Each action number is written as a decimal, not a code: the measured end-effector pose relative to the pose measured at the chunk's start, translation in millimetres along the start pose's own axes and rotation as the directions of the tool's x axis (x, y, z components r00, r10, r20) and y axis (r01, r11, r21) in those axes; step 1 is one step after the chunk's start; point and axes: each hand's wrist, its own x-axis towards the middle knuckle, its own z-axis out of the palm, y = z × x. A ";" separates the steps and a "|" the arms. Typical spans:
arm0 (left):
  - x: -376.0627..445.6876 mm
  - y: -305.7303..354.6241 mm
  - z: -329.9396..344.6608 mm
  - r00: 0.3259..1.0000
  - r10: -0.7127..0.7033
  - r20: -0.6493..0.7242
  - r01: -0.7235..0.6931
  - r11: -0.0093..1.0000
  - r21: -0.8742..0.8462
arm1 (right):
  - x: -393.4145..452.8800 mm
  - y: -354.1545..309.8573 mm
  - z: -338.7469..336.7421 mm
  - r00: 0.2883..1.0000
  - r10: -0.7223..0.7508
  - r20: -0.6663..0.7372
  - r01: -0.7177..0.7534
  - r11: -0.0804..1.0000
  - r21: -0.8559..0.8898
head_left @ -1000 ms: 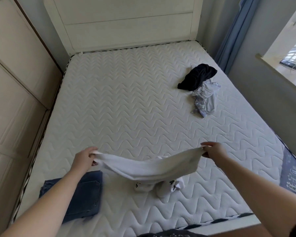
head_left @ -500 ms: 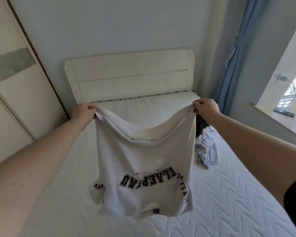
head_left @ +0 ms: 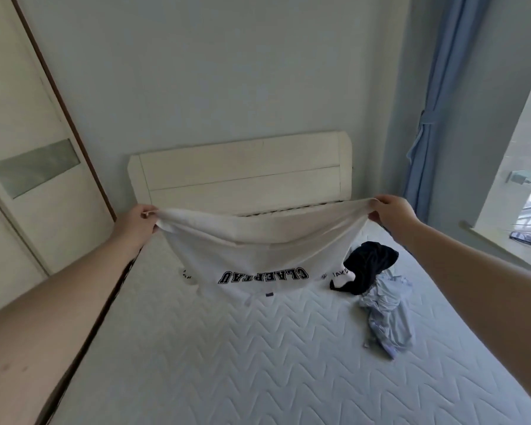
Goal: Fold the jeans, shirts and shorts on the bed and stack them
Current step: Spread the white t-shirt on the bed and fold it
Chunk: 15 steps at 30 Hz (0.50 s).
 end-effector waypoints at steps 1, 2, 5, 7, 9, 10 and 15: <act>-7.4 -18.7 6.1 0.999 -0.032 0.031 0.032 0.999 -0.007 | -5.1 16.4 0.0 0.999 0.033 0.013 -0.033 0.999 0.015; -16.0 -38.0 12.6 0.995 -0.068 0.070 0.070 0.997 -0.019 | -11.3 34.1 -0.2 0.997 0.070 0.029 -0.071 0.997 0.026; -50.4 -97.1 32.1 0.963 -0.207 0.175 0.229 0.967 -0.115 | -35.0 91.7 -5.0 0.979 0.192 0.062 -0.192 0.981 -0.003; -81.4 -137.4 45.1 0.933 -0.296 0.203 0.324 0.938 -0.124 | -51.9 136.2 -11.4 0.961 0.272 0.057 -0.268 0.962 -0.060; -116.1 -178.1 57.6 0.897 -0.381 0.223 0.410 0.906 -0.103 | -71.1 180.9 -18.9 0.937 0.345 0.055 -0.337 0.934 -0.118; -134.1 -198.6 63.2 0.878 -0.419 0.230 0.447 0.891 -0.083 | -81.8 202.7 -22.6 0.923 0.380 0.059 -0.368 0.918 -0.149; -227.0 -290.2 79.2 0.779 -0.575 0.252 0.584 0.811 0.045 | -147.8 291.8 -39.2 0.847 0.531 0.035 -0.521 0.841 -0.150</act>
